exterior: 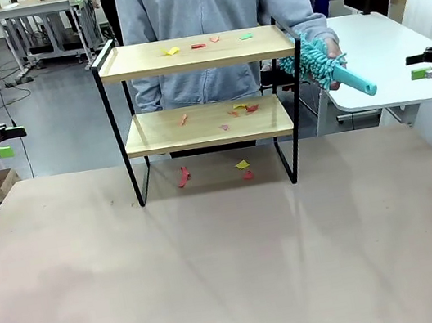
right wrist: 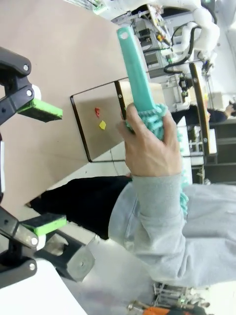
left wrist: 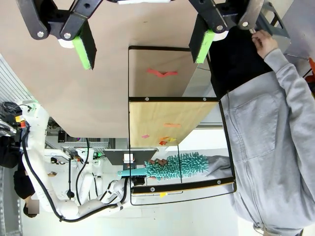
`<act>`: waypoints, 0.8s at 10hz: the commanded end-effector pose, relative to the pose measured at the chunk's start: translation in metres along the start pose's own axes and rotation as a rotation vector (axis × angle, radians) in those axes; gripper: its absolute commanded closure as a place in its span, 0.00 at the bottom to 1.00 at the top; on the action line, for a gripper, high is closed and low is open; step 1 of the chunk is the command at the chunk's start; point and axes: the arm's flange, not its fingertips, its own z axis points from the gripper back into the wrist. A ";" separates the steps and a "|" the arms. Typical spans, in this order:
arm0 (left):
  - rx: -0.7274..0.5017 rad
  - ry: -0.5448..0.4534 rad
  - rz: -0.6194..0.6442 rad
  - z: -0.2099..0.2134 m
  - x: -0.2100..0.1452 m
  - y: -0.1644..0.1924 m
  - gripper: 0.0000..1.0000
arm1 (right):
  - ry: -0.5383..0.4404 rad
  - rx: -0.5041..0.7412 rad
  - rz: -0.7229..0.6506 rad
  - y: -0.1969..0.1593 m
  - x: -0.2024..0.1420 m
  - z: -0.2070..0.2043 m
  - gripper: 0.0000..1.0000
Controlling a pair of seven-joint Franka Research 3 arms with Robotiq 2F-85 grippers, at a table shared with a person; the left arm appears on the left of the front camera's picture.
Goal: Clean the shelf.
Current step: Pick up the Duster handed by the human.
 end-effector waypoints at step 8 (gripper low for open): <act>0.000 0.000 -0.006 0.000 0.001 0.000 0.00 | 0.634 -0.411 -0.205 0.098 0.235 -0.054 0.00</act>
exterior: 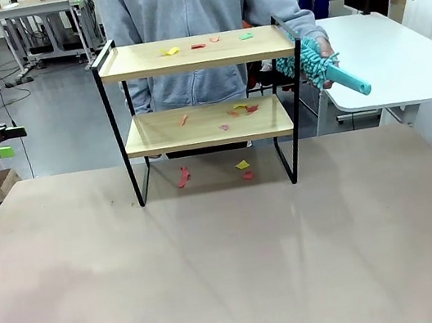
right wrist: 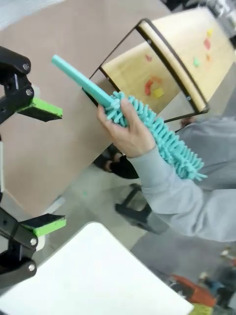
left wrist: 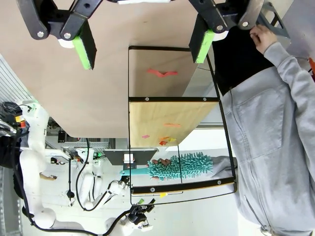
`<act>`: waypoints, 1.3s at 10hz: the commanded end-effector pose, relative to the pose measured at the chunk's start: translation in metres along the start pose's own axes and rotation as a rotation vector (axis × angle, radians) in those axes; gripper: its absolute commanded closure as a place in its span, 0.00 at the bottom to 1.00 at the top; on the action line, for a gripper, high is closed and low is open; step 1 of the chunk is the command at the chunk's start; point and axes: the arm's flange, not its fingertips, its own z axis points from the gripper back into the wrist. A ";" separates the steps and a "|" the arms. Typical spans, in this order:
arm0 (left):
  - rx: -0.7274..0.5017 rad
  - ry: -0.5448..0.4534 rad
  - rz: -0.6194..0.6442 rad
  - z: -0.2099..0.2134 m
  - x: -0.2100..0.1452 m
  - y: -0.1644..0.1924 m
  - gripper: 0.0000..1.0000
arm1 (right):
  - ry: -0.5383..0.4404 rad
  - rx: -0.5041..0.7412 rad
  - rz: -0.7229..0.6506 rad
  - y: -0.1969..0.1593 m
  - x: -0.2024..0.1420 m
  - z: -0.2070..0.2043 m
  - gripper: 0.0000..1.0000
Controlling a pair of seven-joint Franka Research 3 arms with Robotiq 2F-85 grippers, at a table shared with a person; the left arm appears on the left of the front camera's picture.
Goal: Clean the shelf.
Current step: Pick up the Duster handed by the human.
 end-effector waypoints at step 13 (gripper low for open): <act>0.001 -0.001 -0.006 0.001 0.002 0.000 0.00 | 0.161 -0.108 -0.264 0.150 0.017 -0.029 0.00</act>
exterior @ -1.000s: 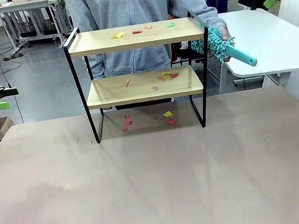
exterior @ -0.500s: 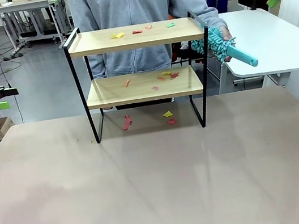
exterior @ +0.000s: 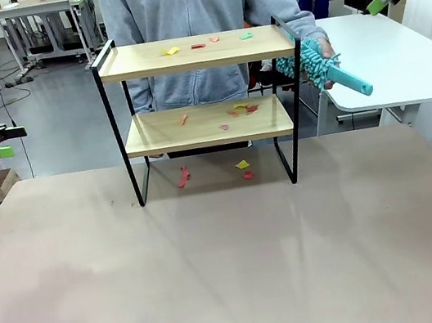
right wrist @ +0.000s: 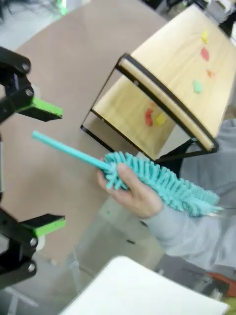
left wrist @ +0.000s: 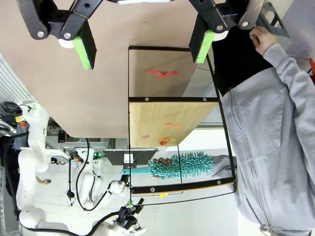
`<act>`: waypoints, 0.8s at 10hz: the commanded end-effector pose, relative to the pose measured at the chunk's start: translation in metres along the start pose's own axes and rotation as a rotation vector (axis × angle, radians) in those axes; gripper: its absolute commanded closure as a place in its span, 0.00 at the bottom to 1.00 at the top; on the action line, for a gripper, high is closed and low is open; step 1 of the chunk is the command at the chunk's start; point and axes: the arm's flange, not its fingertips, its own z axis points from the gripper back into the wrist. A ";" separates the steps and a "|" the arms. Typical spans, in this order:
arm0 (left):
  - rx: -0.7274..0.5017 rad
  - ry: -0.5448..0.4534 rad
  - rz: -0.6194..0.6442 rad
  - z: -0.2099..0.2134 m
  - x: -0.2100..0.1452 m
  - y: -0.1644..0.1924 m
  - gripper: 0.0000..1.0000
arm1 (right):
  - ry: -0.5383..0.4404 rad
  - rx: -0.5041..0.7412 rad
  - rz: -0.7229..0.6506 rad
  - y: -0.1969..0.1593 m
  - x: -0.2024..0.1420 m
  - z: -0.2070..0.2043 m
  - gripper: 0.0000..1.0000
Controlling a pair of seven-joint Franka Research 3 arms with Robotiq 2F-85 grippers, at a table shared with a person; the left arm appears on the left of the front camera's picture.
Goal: Clean the shelf.
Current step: Pick up the Duster handed by the human.
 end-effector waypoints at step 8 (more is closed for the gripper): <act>0.001 -0.001 -0.006 0.001 0.002 0.000 0.00 | 0.103 -0.209 -0.149 0.070 -0.050 -0.098 0.00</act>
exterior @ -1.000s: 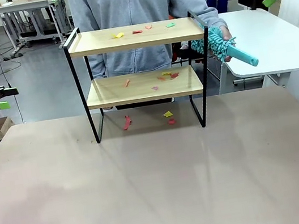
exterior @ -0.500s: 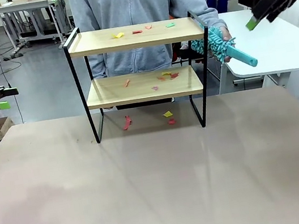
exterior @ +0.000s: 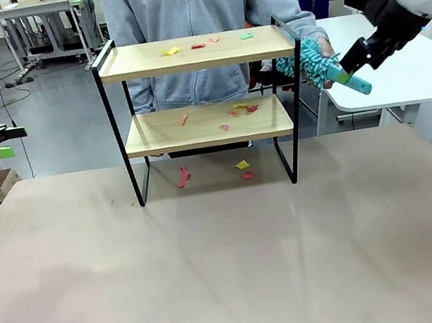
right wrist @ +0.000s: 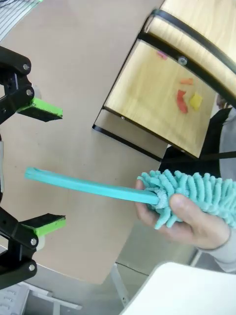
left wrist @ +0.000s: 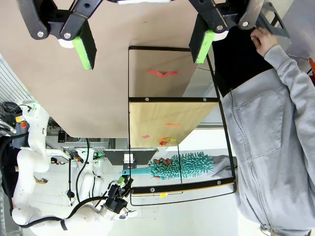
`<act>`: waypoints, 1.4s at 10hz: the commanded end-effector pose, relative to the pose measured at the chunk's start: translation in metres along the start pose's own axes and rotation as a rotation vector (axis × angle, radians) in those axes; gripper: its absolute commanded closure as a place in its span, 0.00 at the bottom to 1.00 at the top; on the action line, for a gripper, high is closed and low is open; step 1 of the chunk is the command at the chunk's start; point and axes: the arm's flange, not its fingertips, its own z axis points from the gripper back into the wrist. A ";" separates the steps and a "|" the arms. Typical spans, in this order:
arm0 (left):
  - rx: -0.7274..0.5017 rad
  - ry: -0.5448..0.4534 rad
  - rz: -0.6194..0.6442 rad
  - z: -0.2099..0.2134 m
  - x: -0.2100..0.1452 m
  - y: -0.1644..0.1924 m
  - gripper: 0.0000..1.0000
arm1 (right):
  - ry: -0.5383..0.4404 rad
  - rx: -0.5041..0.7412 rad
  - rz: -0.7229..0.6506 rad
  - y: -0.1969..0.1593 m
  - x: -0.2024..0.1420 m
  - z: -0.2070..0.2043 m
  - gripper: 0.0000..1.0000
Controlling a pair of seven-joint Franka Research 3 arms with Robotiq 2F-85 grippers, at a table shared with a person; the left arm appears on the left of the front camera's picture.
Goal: Clean the shelf.
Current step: Pick up the Duster handed by the human.
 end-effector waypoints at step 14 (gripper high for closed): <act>0.001 -0.001 -0.006 0.001 0.002 0.000 0.00 | 0.040 0.001 -0.104 -0.012 0.003 -0.037 1.00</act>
